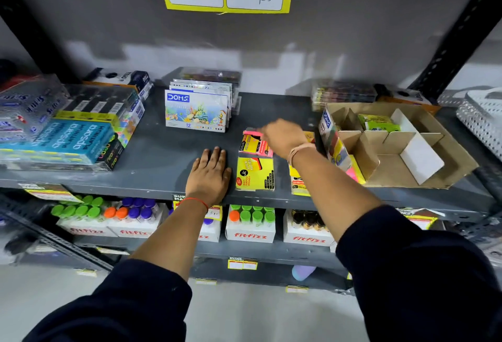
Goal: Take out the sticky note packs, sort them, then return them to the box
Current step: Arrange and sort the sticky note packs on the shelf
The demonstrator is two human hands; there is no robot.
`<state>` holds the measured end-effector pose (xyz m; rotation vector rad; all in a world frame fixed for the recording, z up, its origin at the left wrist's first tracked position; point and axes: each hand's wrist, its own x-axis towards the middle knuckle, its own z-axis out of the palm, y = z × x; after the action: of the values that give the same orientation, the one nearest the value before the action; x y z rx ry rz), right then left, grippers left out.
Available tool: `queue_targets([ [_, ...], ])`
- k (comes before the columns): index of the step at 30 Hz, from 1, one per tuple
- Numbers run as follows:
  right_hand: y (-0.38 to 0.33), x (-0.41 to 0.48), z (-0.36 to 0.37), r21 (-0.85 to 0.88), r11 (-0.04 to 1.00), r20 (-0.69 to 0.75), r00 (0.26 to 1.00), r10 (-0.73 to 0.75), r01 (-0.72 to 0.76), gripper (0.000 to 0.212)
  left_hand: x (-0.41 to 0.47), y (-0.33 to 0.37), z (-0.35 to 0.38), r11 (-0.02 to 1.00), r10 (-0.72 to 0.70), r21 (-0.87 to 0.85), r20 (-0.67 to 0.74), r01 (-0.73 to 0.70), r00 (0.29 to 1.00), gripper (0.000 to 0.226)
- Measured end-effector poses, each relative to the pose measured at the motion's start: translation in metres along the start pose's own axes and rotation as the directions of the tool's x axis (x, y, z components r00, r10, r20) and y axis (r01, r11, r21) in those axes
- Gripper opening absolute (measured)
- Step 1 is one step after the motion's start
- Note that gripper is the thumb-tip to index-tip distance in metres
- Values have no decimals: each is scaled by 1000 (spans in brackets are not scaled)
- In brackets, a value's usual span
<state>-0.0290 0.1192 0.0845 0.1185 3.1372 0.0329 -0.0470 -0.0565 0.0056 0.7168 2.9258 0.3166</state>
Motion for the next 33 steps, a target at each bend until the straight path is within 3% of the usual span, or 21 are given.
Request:
queue_targets([
  [4, -8, 2, 22, -87, 996, 74, 997, -25, 32, 25, 1, 0, 1, 1000, 11, 12, -2, -11, 1000, 52],
  [10, 24, -11, -17, 372, 926, 132, 991, 20, -68, 45, 0, -2, -1, 1000, 9, 3, 22, -9, 1000, 52],
  [12, 44, -26, -31, 274, 959, 215, 977, 15, -75, 52, 1, -2, 0, 1000, 5, 8, 27, -5, 1000, 52],
  [15, 50, -52, -23, 53, 993, 513, 856, 63, -104, 71, 0, -2, 0, 1000, 0, 16, 37, -1, 999, 52],
  [17, 48, -62, -9, 19, 991, 574, 813, 100, -135, 78, -1, -1, 0, 1000, 5, 19, 35, -6, 999, 52],
  [29, 59, -72, -5, 280, 944, 376, 925, 60, -175, 48, -3, 1, 0, 1000, 18, 10, 30, -19, 999, 52],
  [33, 60, -66, -11, 292, 940, 367, 928, 58, -175, 25, -2, 1, -1, 1000, 21, 19, 26, -22, 999, 52],
])
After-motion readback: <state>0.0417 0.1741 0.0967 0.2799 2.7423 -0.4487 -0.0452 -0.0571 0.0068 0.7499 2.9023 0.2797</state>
